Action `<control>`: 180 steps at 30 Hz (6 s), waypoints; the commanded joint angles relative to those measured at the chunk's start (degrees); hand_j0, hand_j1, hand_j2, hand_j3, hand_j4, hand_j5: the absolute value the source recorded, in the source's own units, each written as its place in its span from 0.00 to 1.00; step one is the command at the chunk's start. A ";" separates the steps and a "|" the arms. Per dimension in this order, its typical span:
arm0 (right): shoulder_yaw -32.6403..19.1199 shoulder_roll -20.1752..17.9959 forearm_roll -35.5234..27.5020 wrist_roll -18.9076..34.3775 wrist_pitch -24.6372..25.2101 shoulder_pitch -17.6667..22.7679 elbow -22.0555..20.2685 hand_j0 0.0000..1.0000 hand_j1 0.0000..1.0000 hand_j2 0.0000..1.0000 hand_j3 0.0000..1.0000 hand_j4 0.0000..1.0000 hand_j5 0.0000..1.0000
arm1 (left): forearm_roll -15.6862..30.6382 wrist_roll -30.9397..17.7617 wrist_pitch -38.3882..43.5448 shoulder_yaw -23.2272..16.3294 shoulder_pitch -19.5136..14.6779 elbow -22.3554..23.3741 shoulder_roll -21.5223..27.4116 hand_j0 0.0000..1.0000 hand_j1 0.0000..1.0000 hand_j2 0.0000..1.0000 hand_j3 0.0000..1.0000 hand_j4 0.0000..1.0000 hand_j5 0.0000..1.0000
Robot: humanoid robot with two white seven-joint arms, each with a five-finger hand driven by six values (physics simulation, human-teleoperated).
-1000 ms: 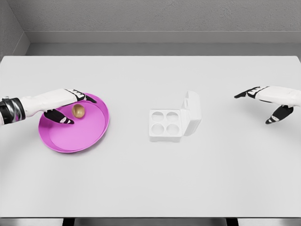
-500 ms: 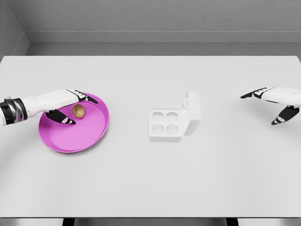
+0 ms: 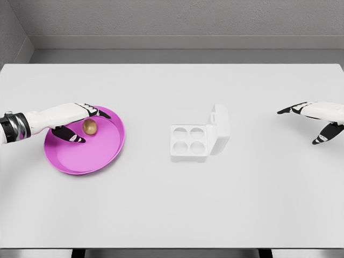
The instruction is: Pack egg into the box and close the box lid
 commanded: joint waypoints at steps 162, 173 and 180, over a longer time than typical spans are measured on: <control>5.68 -5.87 -0.17 -0.02 0.14 -0.09 -15.66 1.00 1.00 1.00 1.00 1.00 1.00 | 6.99 0.02 0.15 -5.15 0.00 -12.30 -18.78 0.37 0.37 0.37 0.37 0.37 0.37; 5.68 -5.87 -0.17 -0.02 0.14 -0.09 -15.66 1.00 1.00 1.00 1.00 1.00 1.00 | 6.99 0.02 0.15 -5.24 0.17 -11.68 -20.45 0.37 0.37 0.37 0.37 0.37 0.37; 5.68 -5.87 -0.17 -0.02 0.14 -0.09 -15.66 1.00 1.00 1.00 1.00 1.00 1.00 | 6.55 0.02 0.15 -5.32 0.35 -11.51 -21.33 0.37 0.37 0.37 0.37 0.37 0.37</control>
